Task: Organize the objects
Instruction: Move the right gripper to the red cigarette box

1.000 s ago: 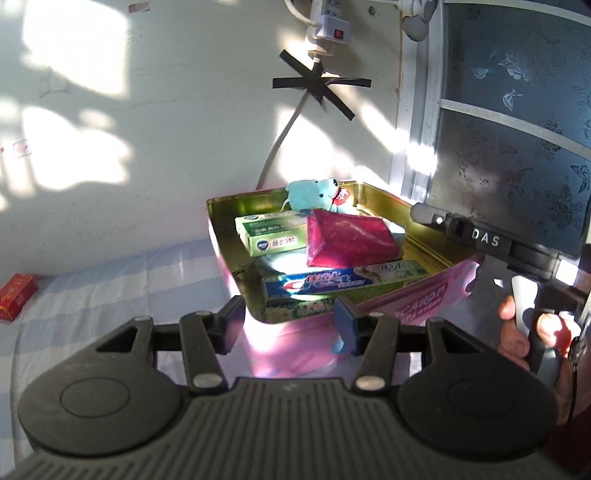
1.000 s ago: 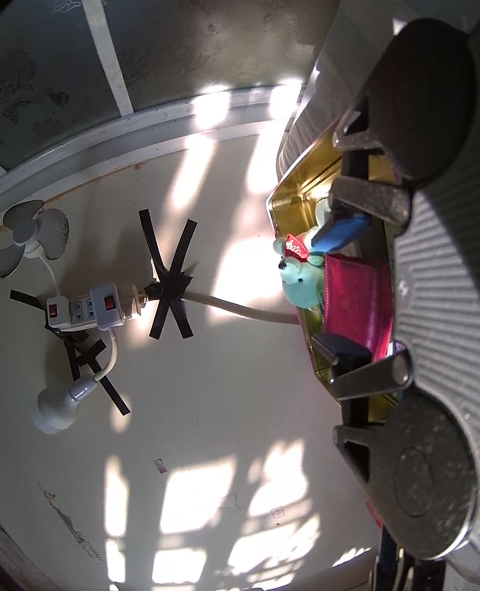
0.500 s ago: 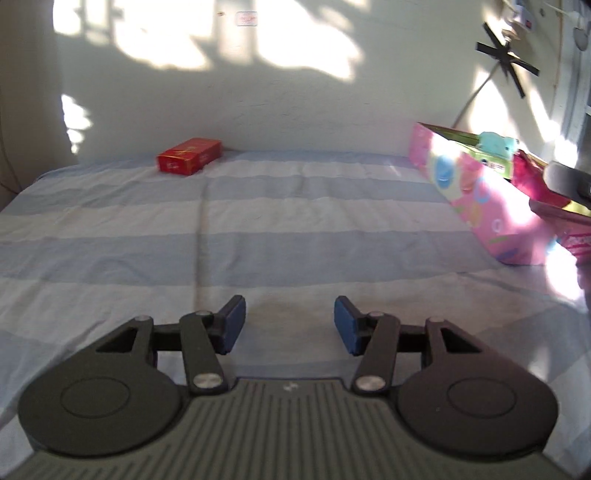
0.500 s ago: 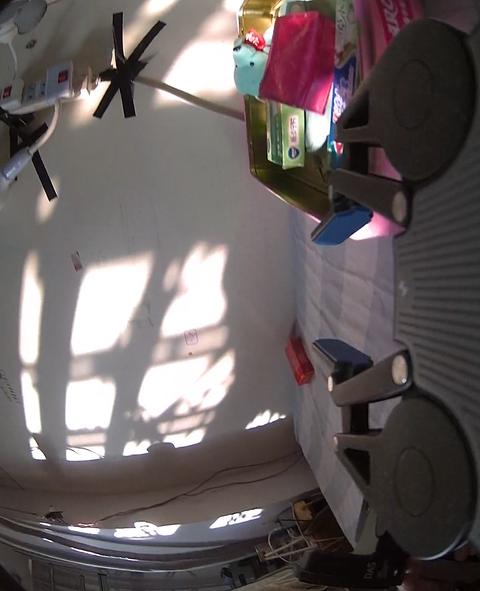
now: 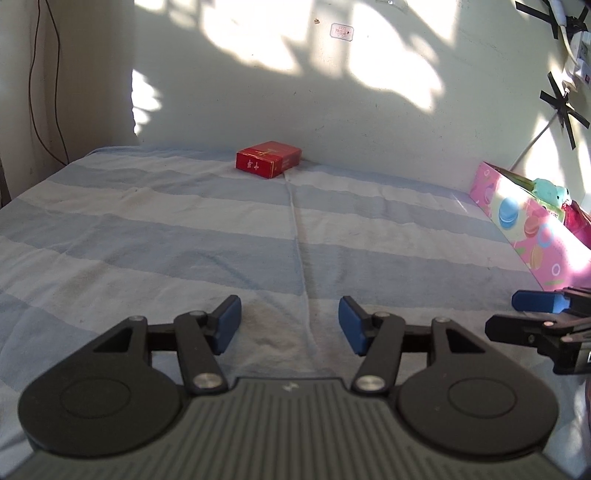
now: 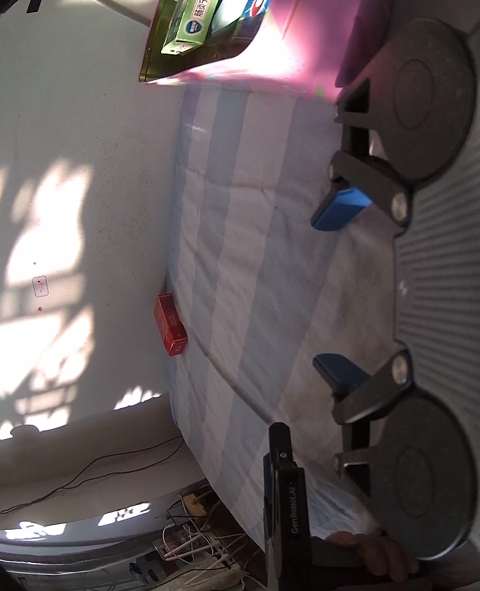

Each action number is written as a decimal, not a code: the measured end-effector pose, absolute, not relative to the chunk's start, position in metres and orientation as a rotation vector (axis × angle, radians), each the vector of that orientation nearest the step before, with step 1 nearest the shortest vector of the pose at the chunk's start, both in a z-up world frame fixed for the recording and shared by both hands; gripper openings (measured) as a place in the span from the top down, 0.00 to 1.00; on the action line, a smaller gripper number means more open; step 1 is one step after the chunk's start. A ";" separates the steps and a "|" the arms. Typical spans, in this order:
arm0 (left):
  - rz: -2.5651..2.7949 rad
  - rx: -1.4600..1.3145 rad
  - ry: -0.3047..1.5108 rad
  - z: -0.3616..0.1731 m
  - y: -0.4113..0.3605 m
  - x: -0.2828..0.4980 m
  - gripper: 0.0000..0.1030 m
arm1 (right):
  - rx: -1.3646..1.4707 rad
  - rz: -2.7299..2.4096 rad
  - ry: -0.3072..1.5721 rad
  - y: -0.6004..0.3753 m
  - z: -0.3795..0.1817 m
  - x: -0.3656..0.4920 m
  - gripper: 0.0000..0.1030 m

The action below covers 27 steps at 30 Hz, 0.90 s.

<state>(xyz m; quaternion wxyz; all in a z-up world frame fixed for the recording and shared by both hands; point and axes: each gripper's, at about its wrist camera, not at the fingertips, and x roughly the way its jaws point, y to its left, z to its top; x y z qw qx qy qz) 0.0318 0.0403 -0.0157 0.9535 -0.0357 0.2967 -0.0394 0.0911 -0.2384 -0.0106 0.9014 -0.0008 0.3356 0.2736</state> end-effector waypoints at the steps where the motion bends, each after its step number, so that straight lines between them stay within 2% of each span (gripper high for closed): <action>1: -0.081 -0.073 0.603 -0.015 0.040 0.032 0.41 | -0.019 0.564 0.694 -0.235 -0.011 0.091 0.22; 5: -0.089 -0.083 0.604 -0.016 0.043 0.034 0.40 | -0.068 0.559 0.693 -0.228 -0.010 0.090 0.18; 27: -0.056 -0.072 0.599 -0.016 0.043 0.028 0.37 | -0.090 0.415 0.680 -0.233 -0.012 0.087 0.20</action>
